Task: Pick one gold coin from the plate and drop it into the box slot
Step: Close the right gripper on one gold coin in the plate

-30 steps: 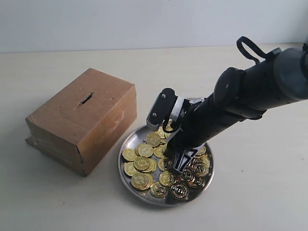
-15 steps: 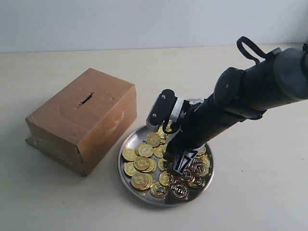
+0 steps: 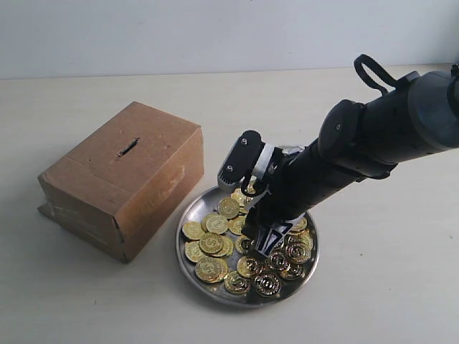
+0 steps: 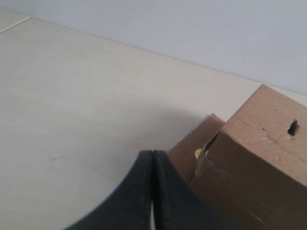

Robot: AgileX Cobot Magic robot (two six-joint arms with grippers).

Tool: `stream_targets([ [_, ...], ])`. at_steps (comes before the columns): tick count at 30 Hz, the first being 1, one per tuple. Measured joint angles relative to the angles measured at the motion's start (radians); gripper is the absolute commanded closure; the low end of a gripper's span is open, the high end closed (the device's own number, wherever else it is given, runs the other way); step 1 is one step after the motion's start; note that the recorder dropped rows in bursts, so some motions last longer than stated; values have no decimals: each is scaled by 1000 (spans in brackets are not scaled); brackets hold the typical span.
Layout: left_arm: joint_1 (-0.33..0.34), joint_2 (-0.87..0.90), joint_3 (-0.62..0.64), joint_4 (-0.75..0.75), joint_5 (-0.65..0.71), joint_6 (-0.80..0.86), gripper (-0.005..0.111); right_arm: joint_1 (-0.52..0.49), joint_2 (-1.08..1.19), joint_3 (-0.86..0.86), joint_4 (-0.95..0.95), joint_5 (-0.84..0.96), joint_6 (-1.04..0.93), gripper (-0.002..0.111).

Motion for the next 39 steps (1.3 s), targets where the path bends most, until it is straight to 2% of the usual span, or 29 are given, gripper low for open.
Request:
stream_targets([
  [12, 0, 0, 0, 0, 0, 0, 107, 0, 21, -5, 19, 0, 0, 60],
  [13, 0, 0, 0, 0, 0, 0, 107, 0, 21, -5, 19, 0, 0, 62],
  [17, 0, 0, 0, 0, 0, 0, 107, 0, 22, -6, 25, -2, 0, 82],
  [21, 0, 0, 0, 0, 0, 0, 107, 0, 23, -7, 25, -7, 0, 89],
  [33, 0, 0, 0, 0, 0, 0, 107, 0, -29, -5, 21, 22, 0, 89],
  [39, 0, 0, 0, 0, 0, 0, 107, 0, -90, -5, 48, 121, 0, 89],
])
